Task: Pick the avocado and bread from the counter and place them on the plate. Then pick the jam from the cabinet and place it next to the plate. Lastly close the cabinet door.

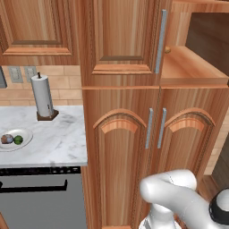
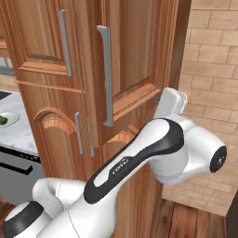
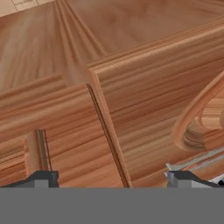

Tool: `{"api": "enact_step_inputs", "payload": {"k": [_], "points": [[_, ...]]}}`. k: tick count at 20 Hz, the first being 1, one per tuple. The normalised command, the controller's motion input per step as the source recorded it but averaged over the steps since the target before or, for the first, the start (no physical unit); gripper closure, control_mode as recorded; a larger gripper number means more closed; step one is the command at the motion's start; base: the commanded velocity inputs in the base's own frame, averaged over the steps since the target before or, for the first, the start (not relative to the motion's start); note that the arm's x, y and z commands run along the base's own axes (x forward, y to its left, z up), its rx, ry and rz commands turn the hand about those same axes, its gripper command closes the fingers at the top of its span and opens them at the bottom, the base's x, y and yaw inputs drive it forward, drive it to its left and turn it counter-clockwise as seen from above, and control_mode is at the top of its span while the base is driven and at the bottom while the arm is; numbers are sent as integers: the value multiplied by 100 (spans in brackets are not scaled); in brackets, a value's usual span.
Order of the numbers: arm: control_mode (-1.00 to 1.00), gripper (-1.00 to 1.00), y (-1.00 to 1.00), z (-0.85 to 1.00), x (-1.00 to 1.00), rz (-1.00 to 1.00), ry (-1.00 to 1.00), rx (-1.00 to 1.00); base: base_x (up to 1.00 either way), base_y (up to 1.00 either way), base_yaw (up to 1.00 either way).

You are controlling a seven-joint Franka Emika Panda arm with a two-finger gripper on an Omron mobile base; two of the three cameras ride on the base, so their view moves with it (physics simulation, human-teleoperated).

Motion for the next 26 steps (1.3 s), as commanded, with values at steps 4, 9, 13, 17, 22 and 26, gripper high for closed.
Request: {"api": "enact_step_inputs", "payload": {"k": [4, 9, 13, 17, 22, 26], "points": [[-100, -100, 47, 0, 22, -9, 0, -6, 0, 0, 0], [-100, -100, 41, 0, 46, -9, -1, -8, 0, 0, 0], [-100, -100, 49, 0, 61, -13, -4, -10, 0, 0, 0], [-100, -100, 59, 5, 60, -18, -3, -12, 0, 0, 0], [-100, -100, 86, 6, 62, -25, -3, -17, 0, 0, 0], [-100, -100, 100, 1, 82, -32, -4, -23, 0, 0, 0]]}}
